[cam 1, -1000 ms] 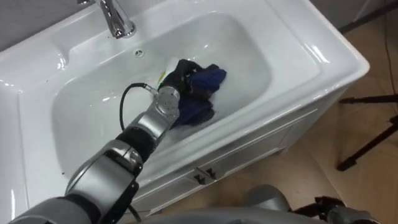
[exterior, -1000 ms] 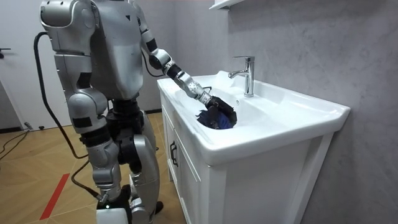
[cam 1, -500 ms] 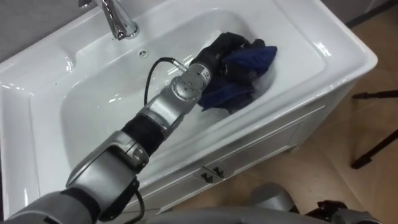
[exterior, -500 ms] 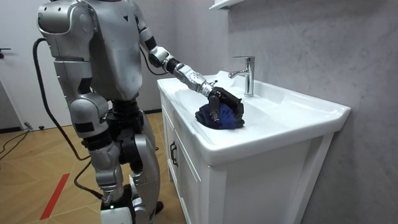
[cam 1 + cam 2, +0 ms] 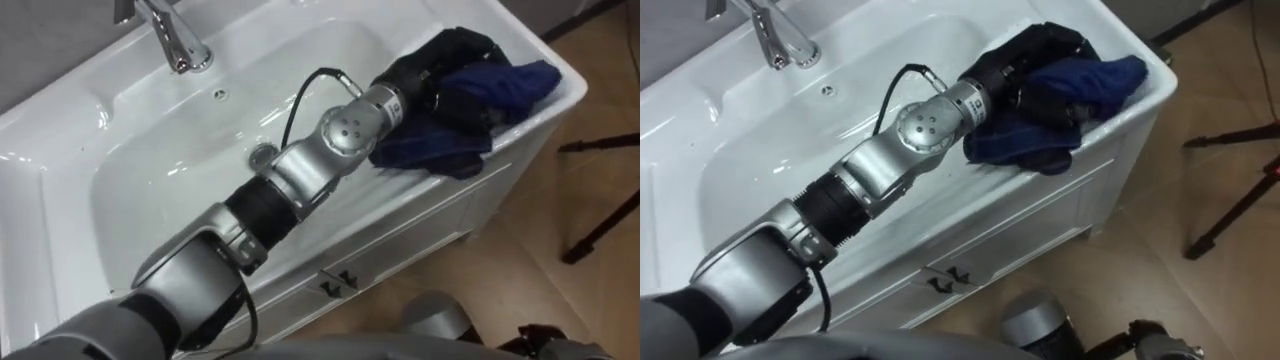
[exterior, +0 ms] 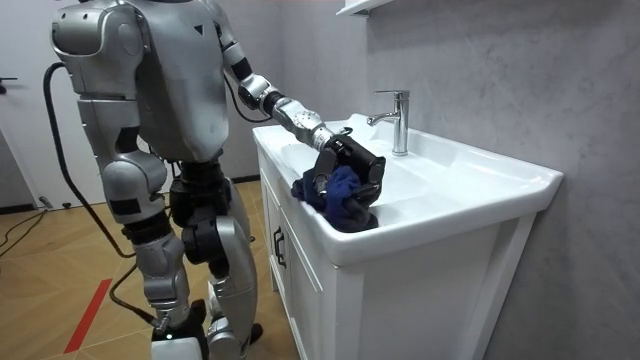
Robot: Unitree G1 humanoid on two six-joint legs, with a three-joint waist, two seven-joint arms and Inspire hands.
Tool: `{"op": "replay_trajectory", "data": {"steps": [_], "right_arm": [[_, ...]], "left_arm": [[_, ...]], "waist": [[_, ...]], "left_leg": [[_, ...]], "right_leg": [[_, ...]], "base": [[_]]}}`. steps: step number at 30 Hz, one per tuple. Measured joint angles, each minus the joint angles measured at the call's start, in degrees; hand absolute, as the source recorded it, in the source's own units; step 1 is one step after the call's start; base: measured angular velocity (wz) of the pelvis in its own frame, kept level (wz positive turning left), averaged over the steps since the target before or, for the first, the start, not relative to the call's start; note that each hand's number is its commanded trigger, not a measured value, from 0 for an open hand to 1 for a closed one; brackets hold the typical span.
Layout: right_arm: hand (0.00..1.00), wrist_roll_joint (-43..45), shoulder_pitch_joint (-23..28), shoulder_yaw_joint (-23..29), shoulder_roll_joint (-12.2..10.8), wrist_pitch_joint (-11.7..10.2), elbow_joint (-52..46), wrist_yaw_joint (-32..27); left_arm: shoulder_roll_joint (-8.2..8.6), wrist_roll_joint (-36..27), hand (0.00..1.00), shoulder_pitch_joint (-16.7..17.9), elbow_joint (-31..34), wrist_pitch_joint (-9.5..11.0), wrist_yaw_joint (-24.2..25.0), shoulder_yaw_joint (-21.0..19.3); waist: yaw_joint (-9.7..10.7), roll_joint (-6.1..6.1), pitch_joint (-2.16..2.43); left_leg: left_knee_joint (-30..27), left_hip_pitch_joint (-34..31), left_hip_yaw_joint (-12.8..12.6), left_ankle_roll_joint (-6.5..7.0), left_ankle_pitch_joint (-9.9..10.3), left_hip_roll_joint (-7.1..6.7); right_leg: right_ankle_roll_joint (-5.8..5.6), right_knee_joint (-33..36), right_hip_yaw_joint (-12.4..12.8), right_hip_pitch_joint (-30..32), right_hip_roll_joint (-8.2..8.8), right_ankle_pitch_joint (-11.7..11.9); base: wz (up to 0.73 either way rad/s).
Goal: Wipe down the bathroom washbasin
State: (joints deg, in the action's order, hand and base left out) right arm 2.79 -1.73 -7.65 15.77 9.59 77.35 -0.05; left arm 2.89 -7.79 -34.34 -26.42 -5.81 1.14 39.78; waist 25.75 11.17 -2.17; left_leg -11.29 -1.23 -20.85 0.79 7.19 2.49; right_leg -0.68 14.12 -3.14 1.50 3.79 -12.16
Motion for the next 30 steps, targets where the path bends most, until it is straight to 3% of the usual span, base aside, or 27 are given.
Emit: {"op": "replay_trajectory", "data": {"steps": [2,4,6,12,16,18,22,30], "right_arm": [[0.0,-0.1,0.5,0.1,0.0,0.7,-0.5,0.1],[0.0,-0.1,0.9,0.2,0.0,1.5,-1.4,0.0],[0.0,-0.2,1.1,0.7,-0.1,1.8,-1.4,-0.6],[0.0,0.0,1.1,0.9,-0.2,2.6,-1.6,-1.8],[0.0,0.1,1.2,1.0,-0.8,3.1,-2.0,-1.8],[0.0,0.0,1.2,1.0,-1.2,3.5,-2.0,-1.8],[0.0,0.0,1.6,1.9,-1.3,3.6,-1.7,-1.8],[0.0,0.0,4.7,3.1,-1.9,3.7,-3.9,-2.4]], "left_arm": [[-1.03,0.7,1.0,0.3,-0.4,1.2,0.1,0.0],[-1.21,0.8,1.0,0.8,-0.5,1.8,0.1,0.0],[-1.26,1.1,1.0,1.8,-0.6,2.5,0.1,-0.1],[-1.24,1.1,1.0,3.5,-3.4,5.7,0.1,-0.3],[-1.2,1.1,1.0,5.0,-4.9,6.2,0.1,-1.1],[-1.18,1.1,1.0,5.4,-5.3,6.3,0.1,-1.7],[-0.64,2.7,1.0,5.3,-8.3,8.0,-0.3,-3.4],[-0.53,8.8,1.0,7.3,-9.5,8.1,-0.8,-7.8]], "waist": [[0.5,-0.28,-0.2],[0.8,-0.83,-0.58],[0.7,-1.39,-0.69],[0.6,-2.6,-0.31],[0.6,-3.83,0.13],[0.6,-3.97,0.21],[0.7,-4.03,0.21],[-0.1,-4.24,0.35]], "left_leg": [[0.0,0.1,-0.1,0.0,0.0,0.05],[0.0,0.4,-0.2,-0.01,0.0,0.05],[0.0,0.7,-0.3,-0.03,0.0,0.05],[0.2,1.7,-0.7,-0.05,0.0,0.13],[0.0,2.8,-0.9,-0.36,0.2,0.48],[-0.1,3.0,-1.0,-1.11,0.7,1.01],[0.0,3.9,-1.0,-1.13,0.7,1.14],[-0.1,4.8,-1.1,-1.67,0.6,1.94]], "right_leg": [[0.09,0.1,0.1,0.0,-0.05,-0.2],[0.08,0.4,0.1,-0.1,-0.07,-0.4],[0.11,0.2,0.1,-0.5,-0.07,-0.4],[0.27,-0.3,0.3,-1.4,-0.2,-0.3],[0.49,-0.6,0.8,-2.6,-0.59,-0.2],[0.71,-0.6,0.9,-2.6,-1.07,-0.1],[0.81,-0.5,1.1,-3.2,-1.27,0.0],[0.8,-0.1,1.4,-3.5,-1.88,0.1]], "base": [[-0.05],[0.0],[0.0],[-0.04],[-0.09],[-0.04],[-0.05],[-0.07]]}}
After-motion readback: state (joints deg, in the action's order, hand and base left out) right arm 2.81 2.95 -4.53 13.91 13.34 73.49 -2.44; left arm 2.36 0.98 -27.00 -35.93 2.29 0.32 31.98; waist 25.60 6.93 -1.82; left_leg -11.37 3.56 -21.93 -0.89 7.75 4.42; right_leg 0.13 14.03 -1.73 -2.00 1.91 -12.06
